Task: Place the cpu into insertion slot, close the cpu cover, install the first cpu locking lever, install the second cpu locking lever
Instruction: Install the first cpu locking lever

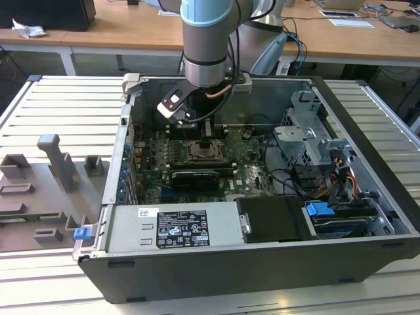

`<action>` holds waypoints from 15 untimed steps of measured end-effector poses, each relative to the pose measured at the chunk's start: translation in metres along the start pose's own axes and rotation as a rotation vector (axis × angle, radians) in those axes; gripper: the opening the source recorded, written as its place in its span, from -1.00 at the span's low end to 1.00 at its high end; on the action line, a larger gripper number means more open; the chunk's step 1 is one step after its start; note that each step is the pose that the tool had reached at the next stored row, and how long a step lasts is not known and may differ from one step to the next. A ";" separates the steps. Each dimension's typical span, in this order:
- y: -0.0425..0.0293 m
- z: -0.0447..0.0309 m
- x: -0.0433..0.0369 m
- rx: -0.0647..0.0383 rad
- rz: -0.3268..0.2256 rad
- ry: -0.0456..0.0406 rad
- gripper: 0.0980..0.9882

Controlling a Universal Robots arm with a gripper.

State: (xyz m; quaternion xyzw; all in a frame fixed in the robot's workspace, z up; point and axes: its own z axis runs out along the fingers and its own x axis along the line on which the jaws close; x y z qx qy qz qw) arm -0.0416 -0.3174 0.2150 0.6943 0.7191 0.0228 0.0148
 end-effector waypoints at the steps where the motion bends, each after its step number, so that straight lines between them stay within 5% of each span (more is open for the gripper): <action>1: 0.0001 -0.0001 0.0000 0.000 0.000 0.0001 -0.98; 15: 0.0006 -0.0097 0.0000 0.000 0.000 -0.0024 -0.98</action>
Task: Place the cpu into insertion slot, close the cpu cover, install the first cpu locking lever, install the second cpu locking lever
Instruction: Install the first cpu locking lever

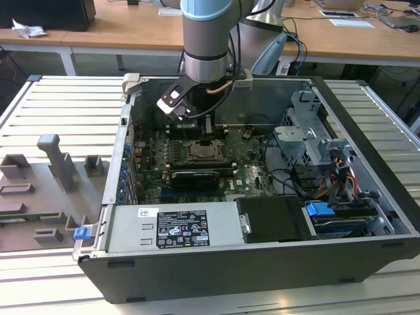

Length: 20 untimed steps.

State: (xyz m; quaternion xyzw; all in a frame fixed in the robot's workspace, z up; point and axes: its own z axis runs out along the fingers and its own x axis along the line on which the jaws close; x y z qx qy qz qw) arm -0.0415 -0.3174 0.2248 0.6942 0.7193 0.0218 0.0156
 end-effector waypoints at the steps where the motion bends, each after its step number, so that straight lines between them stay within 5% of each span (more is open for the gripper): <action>1: 0.0002 -0.0030 0.0001 0.000 0.000 -0.0007 -0.98; 14: 0.0024 -0.0447 0.0012 0.000 0.000 -0.0067 -0.98; 20: 0.0024 -0.0453 0.0013 0.001 -0.137 0.0003 -0.98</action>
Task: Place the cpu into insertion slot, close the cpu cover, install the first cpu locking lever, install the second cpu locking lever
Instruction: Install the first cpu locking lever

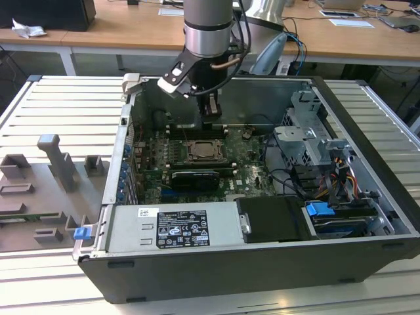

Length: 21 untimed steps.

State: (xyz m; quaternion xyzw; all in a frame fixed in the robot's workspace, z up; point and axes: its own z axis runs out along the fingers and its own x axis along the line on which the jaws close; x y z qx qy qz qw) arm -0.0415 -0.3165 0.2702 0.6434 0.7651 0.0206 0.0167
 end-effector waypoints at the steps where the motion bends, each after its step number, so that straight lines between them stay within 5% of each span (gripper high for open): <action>1: 0.0000 0.0000 0.0000 0.000 -0.017 0.0009 -0.98; 3: 0.0000 0.0001 0.0000 0.000 -0.082 0.0044 -0.98; 12: -0.0004 0.0001 0.0001 0.000 -0.171 0.0089 -0.98; 21: -0.0004 0.0001 0.0001 0.000 -0.324 0.0170 -0.98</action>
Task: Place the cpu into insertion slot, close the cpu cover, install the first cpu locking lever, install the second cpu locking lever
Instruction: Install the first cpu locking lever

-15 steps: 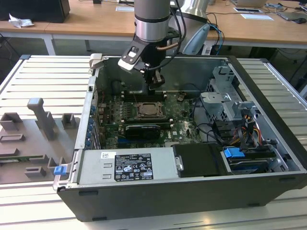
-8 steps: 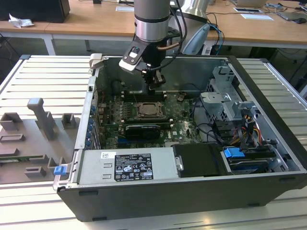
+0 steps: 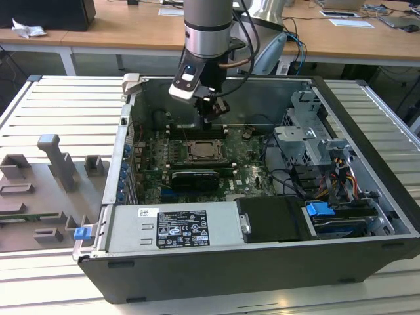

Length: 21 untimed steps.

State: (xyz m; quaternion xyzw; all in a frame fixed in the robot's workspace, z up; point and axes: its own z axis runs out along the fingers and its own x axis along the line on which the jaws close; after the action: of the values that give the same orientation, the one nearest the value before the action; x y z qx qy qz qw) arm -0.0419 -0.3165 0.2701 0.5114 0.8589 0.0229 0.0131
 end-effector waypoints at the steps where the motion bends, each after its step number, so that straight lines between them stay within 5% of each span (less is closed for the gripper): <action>1: 0.0000 0.0000 0.0000 0.000 -0.013 0.0007 -0.98; 21: 0.0000 0.0000 0.0000 0.001 -0.308 0.0149 -0.98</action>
State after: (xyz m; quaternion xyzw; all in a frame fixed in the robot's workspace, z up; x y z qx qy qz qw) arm -0.0419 -0.3165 0.2700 0.3735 0.9273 0.0240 0.0099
